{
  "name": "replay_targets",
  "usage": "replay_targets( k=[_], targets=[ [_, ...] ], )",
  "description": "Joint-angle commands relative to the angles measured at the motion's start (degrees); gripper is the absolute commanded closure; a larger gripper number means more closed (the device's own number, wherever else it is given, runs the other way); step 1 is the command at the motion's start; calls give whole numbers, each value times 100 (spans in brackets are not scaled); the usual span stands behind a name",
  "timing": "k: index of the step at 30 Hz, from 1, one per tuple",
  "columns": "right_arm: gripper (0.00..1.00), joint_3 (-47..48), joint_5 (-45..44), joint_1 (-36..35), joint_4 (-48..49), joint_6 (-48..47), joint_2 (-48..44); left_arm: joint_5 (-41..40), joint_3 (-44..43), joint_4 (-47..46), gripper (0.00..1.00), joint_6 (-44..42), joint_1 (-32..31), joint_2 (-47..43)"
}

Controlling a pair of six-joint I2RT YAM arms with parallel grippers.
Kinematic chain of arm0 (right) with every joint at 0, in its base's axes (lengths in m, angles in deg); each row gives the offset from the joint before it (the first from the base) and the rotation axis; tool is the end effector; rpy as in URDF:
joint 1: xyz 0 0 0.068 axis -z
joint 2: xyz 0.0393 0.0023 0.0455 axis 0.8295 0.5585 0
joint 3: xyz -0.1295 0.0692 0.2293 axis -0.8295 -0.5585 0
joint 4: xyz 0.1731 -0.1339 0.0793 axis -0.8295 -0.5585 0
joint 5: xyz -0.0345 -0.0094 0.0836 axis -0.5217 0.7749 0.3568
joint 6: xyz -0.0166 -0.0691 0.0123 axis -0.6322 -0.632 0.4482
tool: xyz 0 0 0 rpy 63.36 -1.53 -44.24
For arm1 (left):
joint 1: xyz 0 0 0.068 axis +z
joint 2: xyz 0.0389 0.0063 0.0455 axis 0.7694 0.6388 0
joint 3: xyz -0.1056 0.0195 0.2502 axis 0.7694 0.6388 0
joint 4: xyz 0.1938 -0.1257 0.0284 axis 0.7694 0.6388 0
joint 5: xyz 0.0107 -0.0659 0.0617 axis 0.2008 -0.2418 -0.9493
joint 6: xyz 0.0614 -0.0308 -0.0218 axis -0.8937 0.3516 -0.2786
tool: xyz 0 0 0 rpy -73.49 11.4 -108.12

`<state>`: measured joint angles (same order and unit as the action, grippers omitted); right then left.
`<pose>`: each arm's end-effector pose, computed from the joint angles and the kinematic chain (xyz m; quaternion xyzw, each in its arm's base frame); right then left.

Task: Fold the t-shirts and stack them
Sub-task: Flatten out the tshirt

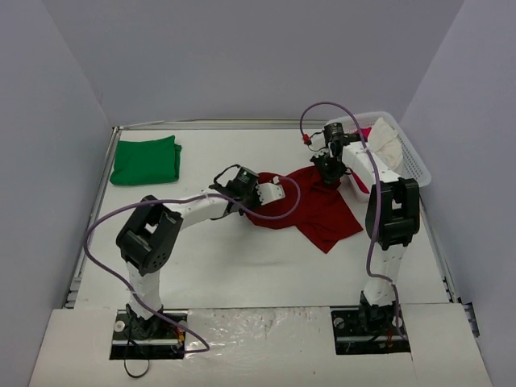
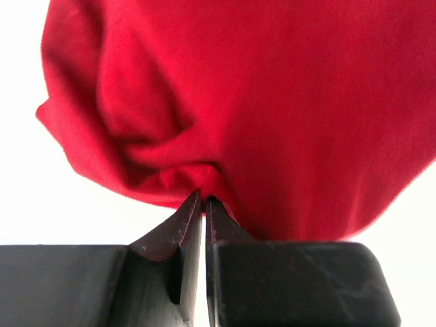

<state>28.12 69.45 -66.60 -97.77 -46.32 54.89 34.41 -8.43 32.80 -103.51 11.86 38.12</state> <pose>0.4209 0.0870 0.2192 -0.2799 0.9107 0.0401 0.3012 0.3174 -0.2609 0.1839 0.5626 0.7276 -0.0695 0.3863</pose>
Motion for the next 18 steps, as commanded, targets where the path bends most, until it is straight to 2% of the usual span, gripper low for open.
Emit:
replay_targets(
  k=[1, 11, 18],
  targets=[
    [100, -88, -65, 35, -142, -80, -341, -225, 51, 269, 98, 44, 125, -895],
    [100, -544, 418, 26, -256, -274, -1747, -516, -55, 1640, 98, 440, 969, -2934],
    [100, -466, 1287, 18, -1265, -985, -2758, -349, -344, 2721, 98, 607, 1022, -4146]
  ],
)
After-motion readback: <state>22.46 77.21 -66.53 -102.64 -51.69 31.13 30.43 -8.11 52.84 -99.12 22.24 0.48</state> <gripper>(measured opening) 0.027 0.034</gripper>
